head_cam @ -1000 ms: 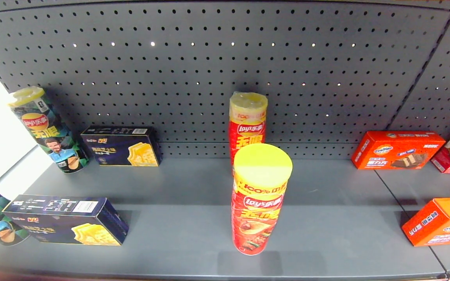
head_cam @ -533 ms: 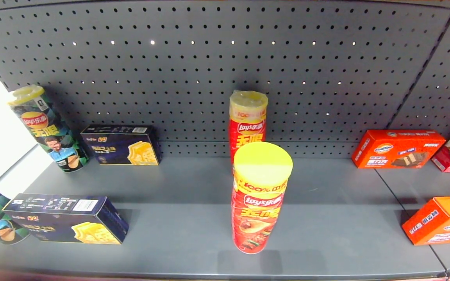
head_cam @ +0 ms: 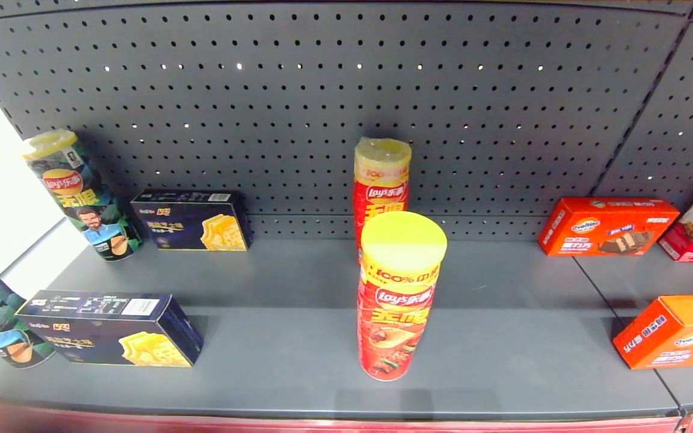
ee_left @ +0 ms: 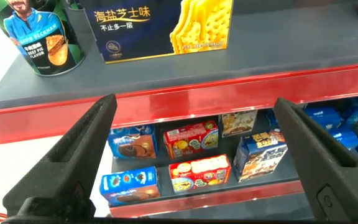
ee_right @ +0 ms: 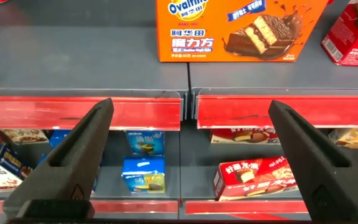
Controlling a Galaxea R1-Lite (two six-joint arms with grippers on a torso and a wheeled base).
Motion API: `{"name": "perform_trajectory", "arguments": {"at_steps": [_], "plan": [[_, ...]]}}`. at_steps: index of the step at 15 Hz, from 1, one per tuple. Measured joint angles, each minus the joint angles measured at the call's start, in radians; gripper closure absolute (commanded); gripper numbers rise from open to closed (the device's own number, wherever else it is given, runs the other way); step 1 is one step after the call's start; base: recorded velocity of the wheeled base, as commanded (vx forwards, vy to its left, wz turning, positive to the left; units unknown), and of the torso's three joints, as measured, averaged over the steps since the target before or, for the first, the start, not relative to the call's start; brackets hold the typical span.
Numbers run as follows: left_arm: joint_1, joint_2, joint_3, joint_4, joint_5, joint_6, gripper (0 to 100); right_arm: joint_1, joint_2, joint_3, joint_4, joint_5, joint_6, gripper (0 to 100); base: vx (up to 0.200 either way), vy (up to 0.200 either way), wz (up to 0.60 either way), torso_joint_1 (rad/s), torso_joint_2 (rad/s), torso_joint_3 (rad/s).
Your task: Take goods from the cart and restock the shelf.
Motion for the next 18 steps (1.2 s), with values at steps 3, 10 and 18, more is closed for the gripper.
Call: {"name": "perform_trajectory", "arguments": {"at_steps": [3, 10, 18], "plan": [[0.000, 0.000, 0.000, 0.000, 0.001, -0.001, 0, 0.000, 0.000, 0.000, 0.000, 0.000, 0.000, 0, 0.000, 0.000, 0.00, 0.000, 0.00, 0.000], [0.000, 0.000, 0.000, 0.000, 0.001, -0.002, 0, 0.000, 0.000, 0.000, 0.000, 0.000, -0.001, 0, -0.029, 0.000, 0.00, 0.000, 0.00, 0.000], [0.000, 0.000, 0.000, 0.001, 0.001, -0.003, 0, 0.000, 0.000, 0.000, 0.000, 0.001, 0.000, 0, 0.000, 0.000, 0.00, 0.000, 0.00, 0.000]]}}
